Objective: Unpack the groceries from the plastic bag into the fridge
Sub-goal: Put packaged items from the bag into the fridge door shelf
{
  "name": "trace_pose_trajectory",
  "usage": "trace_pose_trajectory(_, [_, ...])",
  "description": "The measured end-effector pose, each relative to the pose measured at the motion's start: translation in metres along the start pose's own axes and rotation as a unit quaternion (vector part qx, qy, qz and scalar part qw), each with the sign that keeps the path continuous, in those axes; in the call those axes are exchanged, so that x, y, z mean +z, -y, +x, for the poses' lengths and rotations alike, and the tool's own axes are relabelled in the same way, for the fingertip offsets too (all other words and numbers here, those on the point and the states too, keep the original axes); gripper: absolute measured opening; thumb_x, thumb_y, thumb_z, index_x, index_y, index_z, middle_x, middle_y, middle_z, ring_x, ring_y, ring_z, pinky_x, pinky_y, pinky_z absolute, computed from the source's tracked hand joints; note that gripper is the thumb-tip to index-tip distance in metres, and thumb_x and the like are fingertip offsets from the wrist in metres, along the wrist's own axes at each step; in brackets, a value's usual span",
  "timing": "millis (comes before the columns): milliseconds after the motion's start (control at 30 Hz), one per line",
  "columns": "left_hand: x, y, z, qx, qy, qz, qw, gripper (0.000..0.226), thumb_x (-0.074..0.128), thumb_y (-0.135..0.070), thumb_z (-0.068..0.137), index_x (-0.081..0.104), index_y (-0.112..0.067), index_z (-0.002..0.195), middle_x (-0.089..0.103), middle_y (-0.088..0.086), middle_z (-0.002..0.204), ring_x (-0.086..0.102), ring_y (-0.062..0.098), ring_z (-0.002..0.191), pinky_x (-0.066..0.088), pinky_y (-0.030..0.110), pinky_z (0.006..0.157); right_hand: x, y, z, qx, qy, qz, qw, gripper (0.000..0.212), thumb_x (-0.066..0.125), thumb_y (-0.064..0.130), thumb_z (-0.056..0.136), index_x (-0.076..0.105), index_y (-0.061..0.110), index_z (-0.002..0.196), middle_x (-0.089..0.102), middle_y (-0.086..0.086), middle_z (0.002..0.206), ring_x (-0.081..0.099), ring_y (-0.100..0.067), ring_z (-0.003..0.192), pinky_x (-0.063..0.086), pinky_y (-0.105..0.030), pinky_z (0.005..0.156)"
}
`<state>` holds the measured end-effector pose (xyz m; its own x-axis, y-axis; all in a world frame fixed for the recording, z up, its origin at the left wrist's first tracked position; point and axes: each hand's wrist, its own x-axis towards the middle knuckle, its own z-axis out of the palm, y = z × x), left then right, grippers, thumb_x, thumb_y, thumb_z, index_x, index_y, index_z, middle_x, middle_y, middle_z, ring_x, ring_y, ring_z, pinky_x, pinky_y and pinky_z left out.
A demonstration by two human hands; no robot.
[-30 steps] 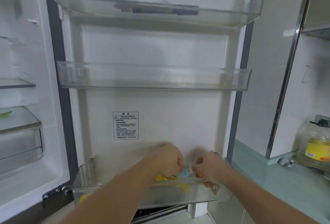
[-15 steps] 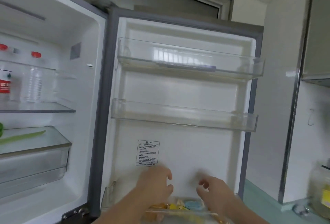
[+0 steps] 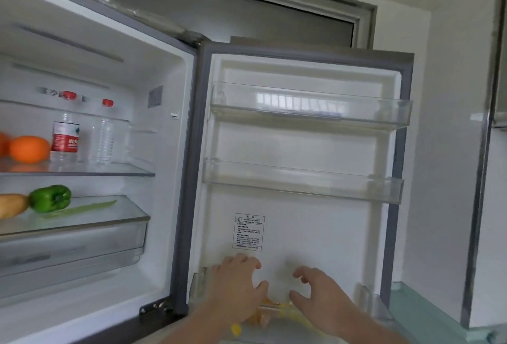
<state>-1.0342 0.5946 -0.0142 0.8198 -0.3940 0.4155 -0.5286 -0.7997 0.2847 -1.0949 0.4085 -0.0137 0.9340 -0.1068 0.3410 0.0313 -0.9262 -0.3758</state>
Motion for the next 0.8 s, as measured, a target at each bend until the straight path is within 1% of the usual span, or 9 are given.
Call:
trace_pose_trajectory(100, [-0.009, -0.013, -0.012, -0.031, 0.0, 0.02, 0.999, 0.045, 0.042, -0.054, 0.091, 0.046, -0.038, 0.133, 0.043, -0.015, 0.14, 0.039, 0.012, 0.13, 0.031, 0.035, 0.107, -0.007, -0.008, -0.007, -0.019, 0.009, 0.014, 1.0, 0.042, 0.054, 0.043, 0.089, 0.047, 0.031, 0.128, 0.048, 0.008, 0.116, 0.047, -0.006, 0.098, 0.039, -0.022, 0.092])
trace_pose_trajectory(200, [-0.011, -0.037, -0.025, -0.06, -0.006, 0.036, 0.997, 0.047, 0.045, -0.054, 0.09, 0.047, -0.037, 0.133, 0.044, -0.012, 0.141, 0.042, 0.014, 0.128, 0.033, 0.037, 0.106, -0.017, -0.023, -0.021, -0.039, 0.021, 0.034, 0.998, 0.041, 0.053, 0.04, 0.09, 0.045, 0.029, 0.129, 0.046, 0.008, 0.115, 0.05, -0.009, 0.093, 0.04, -0.022, 0.087])
trace_pose_trajectory(300, [-0.007, -0.073, -0.039, -0.091, -0.013, 0.045, 0.995, 0.047, 0.048, -0.051, 0.089, 0.048, -0.034, 0.134, 0.045, -0.01, 0.141, 0.042, 0.016, 0.128, 0.03, 0.036, 0.107, -0.031, -0.046, -0.036, -0.073, 0.048, 0.057, 0.995, 0.041, 0.051, 0.041, 0.092, 0.043, 0.029, 0.13, 0.045, 0.007, 0.117, 0.056, -0.012, 0.096, 0.045, -0.025, 0.087])
trace_pose_trajectory(400, [-0.004, -0.103, -0.052, -0.106, -0.014, 0.047, 0.993, 0.047, 0.049, -0.048, 0.089, 0.048, -0.032, 0.134, 0.045, -0.009, 0.14, 0.042, 0.016, 0.129, 0.025, 0.036, 0.106, -0.046, -0.062, -0.046, -0.094, 0.06, 0.063, 0.992, 0.043, 0.049, 0.046, 0.093, 0.041, 0.031, 0.132, 0.046, 0.006, 0.123, 0.054, -0.011, 0.101, 0.044, -0.027, 0.09])
trace_pose_trajectory(500, [-0.002, -0.121, -0.058, -0.113, 0.009, 0.055, 0.992, 0.048, 0.049, -0.048, 0.09, 0.047, -0.032, 0.135, 0.044, -0.007, 0.141, 0.041, 0.018, 0.129, 0.029, 0.038, 0.105, -0.058, -0.071, -0.05, -0.099, 0.065, 0.075, 0.99, 0.044, 0.05, 0.045, 0.092, 0.042, 0.03, 0.133, 0.047, 0.006, 0.128, 0.054, -0.012, 0.102, 0.044, -0.03, 0.093])
trace_pose_trajectory(633, [0.007, -0.138, -0.054, -0.104, 0.027, 0.053, 0.993, 0.048, 0.049, -0.046, 0.09, 0.046, -0.031, 0.136, 0.045, -0.006, 0.141, 0.043, 0.02, 0.128, 0.031, 0.039, 0.103, -0.066, -0.082, -0.054, -0.097, 0.06, 0.056, 0.992, 0.045, 0.051, 0.042, 0.093, 0.044, 0.027, 0.135, 0.049, 0.003, 0.13, 0.055, -0.015, 0.105, 0.045, -0.032, 0.094])
trace_pose_trajectory(767, [0.03, -0.149, -0.04, -0.073, 0.066, 0.062, 0.993, 0.051, 0.049, -0.048, 0.091, 0.043, -0.032, 0.14, 0.043, -0.007, 0.144, 0.044, 0.021, 0.13, 0.03, 0.041, 0.104, -0.067, -0.099, -0.056, -0.07, 0.058, 0.023, 0.996, 0.047, 0.05, 0.041, 0.093, 0.043, 0.025, 0.136, 0.05, 0.002, 0.131, 0.061, -0.014, 0.097, 0.049, -0.034, 0.091])
trace_pose_trajectory(800, [0.036, -0.151, -0.035, -0.064, 0.073, 0.061, 0.993, 0.052, 0.048, -0.048, 0.091, 0.042, -0.032, 0.14, 0.043, -0.006, 0.145, 0.044, 0.021, 0.13, 0.03, 0.042, 0.105, -0.067, -0.105, -0.056, -0.058, 0.057, 0.018, 0.997, 0.047, 0.049, 0.041, 0.093, 0.044, 0.024, 0.136, 0.05, 0.003, 0.131, 0.061, -0.014, 0.098, 0.049, -0.035, 0.091])
